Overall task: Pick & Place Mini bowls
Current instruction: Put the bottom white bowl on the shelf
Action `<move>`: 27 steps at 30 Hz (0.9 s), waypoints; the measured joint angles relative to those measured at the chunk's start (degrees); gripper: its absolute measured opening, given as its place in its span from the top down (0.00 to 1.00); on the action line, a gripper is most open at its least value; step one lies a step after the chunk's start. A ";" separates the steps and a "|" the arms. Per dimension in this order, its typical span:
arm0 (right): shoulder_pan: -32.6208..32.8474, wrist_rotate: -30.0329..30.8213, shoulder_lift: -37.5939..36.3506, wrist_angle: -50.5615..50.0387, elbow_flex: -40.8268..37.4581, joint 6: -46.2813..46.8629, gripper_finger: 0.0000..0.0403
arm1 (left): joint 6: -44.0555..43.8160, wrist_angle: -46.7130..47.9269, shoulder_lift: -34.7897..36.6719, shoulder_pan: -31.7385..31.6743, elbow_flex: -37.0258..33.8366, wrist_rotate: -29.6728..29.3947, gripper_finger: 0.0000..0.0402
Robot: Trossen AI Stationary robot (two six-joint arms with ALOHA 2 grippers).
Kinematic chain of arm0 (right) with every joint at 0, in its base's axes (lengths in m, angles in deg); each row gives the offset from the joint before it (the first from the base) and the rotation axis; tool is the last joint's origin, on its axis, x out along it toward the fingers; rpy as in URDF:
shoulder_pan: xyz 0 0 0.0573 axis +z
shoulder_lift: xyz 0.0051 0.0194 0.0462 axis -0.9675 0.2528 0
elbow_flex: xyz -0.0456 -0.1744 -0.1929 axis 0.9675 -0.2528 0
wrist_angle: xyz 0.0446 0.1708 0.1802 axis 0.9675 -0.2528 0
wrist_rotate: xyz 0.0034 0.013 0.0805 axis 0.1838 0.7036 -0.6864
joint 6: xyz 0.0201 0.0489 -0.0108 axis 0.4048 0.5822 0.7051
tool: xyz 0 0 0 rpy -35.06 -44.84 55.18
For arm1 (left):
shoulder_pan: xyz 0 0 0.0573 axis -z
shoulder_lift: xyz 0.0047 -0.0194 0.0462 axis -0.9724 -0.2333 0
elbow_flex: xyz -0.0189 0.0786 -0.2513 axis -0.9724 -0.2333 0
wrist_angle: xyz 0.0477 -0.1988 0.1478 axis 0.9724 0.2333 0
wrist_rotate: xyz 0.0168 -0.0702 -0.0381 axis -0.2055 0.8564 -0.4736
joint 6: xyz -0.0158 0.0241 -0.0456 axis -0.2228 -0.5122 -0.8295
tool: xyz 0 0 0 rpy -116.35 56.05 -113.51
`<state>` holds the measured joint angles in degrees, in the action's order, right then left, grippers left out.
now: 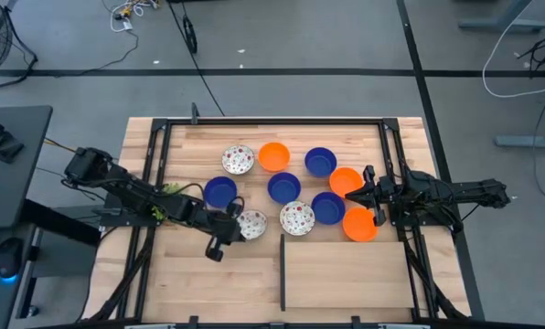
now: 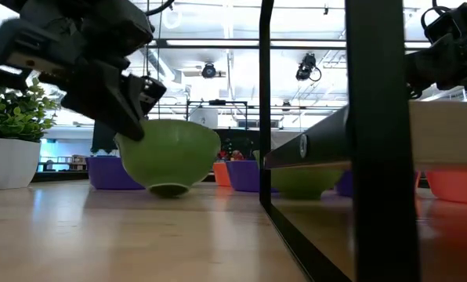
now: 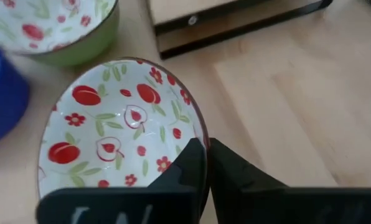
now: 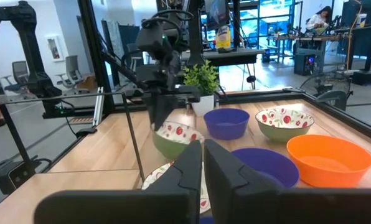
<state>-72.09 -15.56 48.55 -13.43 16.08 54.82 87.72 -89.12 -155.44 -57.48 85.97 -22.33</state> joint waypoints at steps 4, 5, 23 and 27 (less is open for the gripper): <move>-0.02 0.00 0.06 2.56 -0.01 0.18 0.94 | 0.28 -0.70 -0.02 -0.16 -0.02 -0.08 0.97; -0.02 -0.03 0.04 3.90 -0.02 0.85 0.94 | 0.27 -0.70 -0.02 -0.17 -0.02 -0.16 0.97; 0.72 3.52 24.32 19.56 11.39 0.42 0.94 | 4.42 10.88 1.04 -4.01 10.27 -5.19 0.97; 0.59 4.15 35.82 10.21 21.80 -4.94 0.91 | 9.57 18.60 1.18 -8.11 16.90 -5.71 0.97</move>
<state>-71.50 -11.41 84.37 -3.21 37.88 49.88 97.29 -70.52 -154.26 -65.59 102.87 -28.04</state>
